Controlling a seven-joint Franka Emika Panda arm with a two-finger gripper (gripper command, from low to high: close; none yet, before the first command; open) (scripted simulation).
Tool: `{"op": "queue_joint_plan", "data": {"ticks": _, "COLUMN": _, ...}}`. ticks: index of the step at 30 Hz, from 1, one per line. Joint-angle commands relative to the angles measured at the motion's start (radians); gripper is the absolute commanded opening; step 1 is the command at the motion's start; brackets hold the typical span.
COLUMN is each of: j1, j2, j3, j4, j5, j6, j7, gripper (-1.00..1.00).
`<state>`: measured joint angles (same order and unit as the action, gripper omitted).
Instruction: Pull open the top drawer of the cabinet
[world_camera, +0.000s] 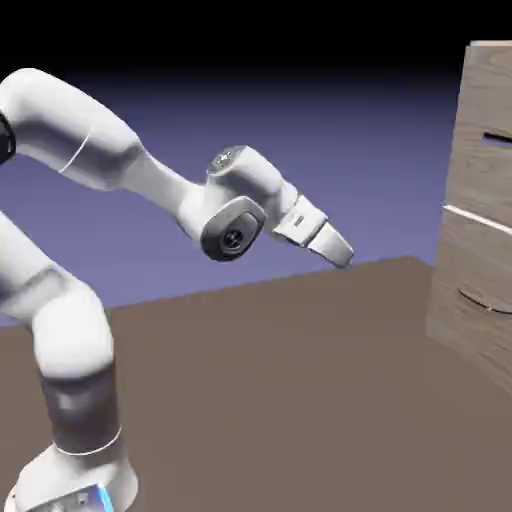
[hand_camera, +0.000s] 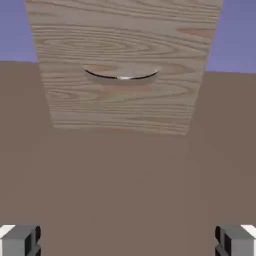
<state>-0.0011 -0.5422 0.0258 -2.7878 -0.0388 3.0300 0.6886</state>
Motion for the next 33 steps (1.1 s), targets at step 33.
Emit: {"op": "queue_joint_plan", "data": {"ticks": 33, "j1": -0.36, "j2": 0.761, "j3": 0.706, "j4": 0.609, "j5": -1.062, "j6": -0.191, "j7": -1.435, "gripper": 0.0}}
